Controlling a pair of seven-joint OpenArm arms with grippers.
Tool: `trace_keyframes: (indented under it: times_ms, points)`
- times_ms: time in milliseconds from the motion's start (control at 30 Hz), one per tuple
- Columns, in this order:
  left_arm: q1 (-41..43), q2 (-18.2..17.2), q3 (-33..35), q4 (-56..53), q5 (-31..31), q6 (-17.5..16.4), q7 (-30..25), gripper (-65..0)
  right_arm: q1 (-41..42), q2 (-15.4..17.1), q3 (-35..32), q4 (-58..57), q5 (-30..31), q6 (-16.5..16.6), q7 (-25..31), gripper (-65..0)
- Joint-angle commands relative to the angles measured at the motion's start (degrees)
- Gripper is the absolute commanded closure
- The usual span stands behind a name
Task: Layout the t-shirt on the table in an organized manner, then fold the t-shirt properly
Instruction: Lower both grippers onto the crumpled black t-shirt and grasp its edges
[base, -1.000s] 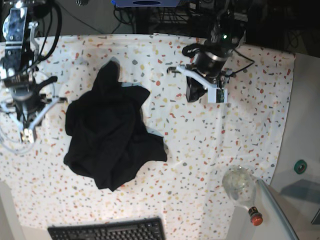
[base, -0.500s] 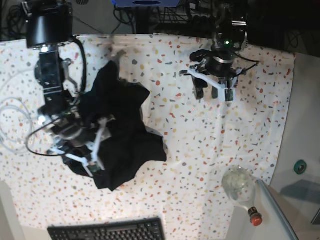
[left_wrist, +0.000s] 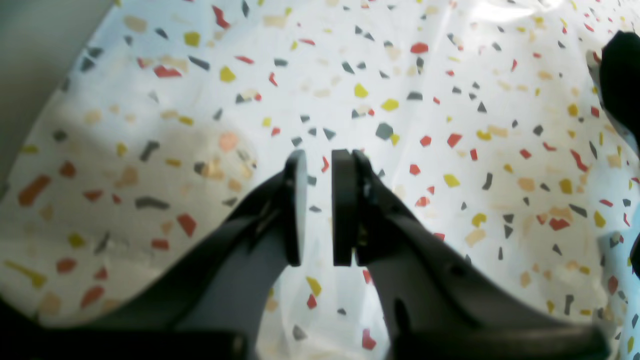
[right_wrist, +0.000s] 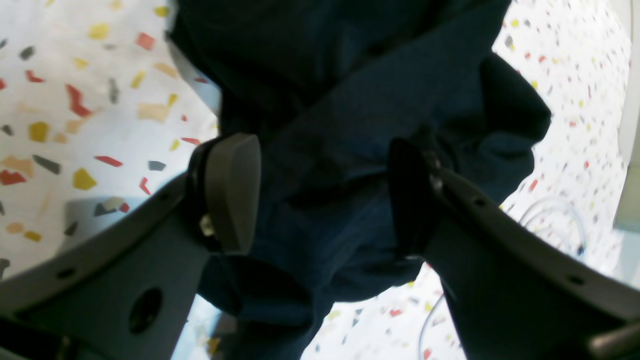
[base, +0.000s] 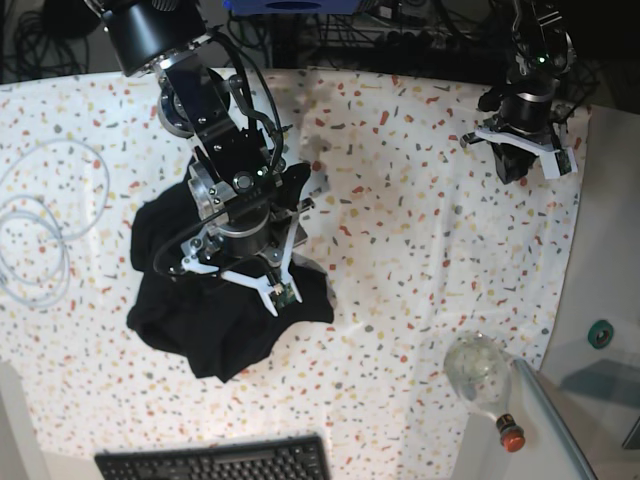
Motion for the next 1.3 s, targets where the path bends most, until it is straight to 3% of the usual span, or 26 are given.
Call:
trace_keyframes:
  times_ms: [0,133,267,533,800,867,1000,1100,1267]
  points:
    - [0.0,-0.3,-0.1,0.9,-0.4,-0.4,-1.4,-8.6,0.3,-0.3,-0.7,0.0,-0.6,-1.6,0.6,-36.9]
    - [0.0,-0.3,-0.1,0.9,-0.4,-0.4,-1.4,-8.6,-0.8,-0.3,-4.2,-1.5,-0.6,-8.6,1.1,-36.9]
    - [-0.1,-0.3,-0.2,0.9,-0.4,-0.4,-1.4,-8.6,-1.1,-0.3,-8.3,-6.0,-0.6,-18.0,4.6,-36.9]
    - [0.0,-1.8,-0.3,0.4,-0.4,-0.4,-1.3,-8.6,0.8,-0.1,-10.8,-11.2,-0.8,-27.6,5.5,-36.9]
    - [0.0,-3.2,0.0,-1.7,-0.4,-0.4,-1.3,-8.6,0.9,1.8,-10.7,-8.2,-0.8,-28.4,5.0,-36.0]
    - [-0.1,-3.2,0.0,-1.7,-0.4,-0.4,-1.3,-8.6,0.6,1.8,-10.7,-7.5,-0.8,-28.3,5.0,-30.5]
    - [-0.2,-3.2,0.1,-1.7,-0.4,-1.7,-1.3,-8.6,0.7,1.8,-10.7,-7.8,-0.6,-28.0,5.0,-2.4]
    - [-0.3,-3.2,1.5,-1.7,-0.4,-2.9,-1.3,-8.6,0.5,1.9,-10.6,-7.1,-0.7,-28.0,5.0,0.0]
    - [-0.6,-3.0,9.7,-1.7,2.0,-2.9,-1.5,-8.2,-1.0,3.6,-6.1,0.4,-0.6,-27.9,5.0,0.0]
